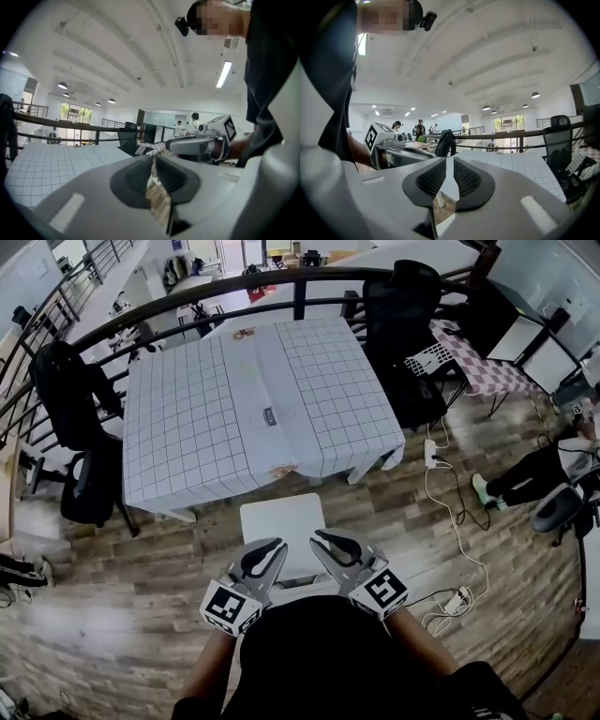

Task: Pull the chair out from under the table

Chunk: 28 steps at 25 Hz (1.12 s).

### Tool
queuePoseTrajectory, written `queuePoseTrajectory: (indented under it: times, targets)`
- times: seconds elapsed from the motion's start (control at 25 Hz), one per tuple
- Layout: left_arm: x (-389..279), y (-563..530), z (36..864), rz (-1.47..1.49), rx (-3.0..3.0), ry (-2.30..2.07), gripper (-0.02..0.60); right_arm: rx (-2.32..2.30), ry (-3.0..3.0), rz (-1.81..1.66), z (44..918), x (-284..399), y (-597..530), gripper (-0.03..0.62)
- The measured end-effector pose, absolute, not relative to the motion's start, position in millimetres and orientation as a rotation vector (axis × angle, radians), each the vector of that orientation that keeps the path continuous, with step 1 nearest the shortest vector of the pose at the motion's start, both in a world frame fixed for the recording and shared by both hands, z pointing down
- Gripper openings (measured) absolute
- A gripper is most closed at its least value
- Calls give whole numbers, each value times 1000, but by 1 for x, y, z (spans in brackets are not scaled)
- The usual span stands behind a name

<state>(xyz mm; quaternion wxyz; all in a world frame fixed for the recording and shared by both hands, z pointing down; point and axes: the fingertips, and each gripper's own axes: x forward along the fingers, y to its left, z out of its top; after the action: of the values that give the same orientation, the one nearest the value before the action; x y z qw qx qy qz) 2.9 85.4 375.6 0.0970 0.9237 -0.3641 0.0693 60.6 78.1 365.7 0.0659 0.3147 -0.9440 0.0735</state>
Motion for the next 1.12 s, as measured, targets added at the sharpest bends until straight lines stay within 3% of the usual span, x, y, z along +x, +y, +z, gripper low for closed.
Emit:
queuePoseTrajectory:
  times: [0.08, 0.12, 0.4, 1.12]
  targets:
    - [-1, 74, 381, 175, 2710, -1165, 12, 1007, -2851, 240, 371, 65, 70, 1]
    - [-5, 66, 388, 161, 2693, -1209, 11, 1031, -2861, 245, 376, 65, 63, -2]
    - [-21, 34, 412, 129, 2622, -1370, 11, 1050, -2867, 53, 388, 52, 46, -2]
    - [-11, 52, 407, 142, 2668, -1428, 11, 1072, -2807, -17, 389, 49, 60, -3]
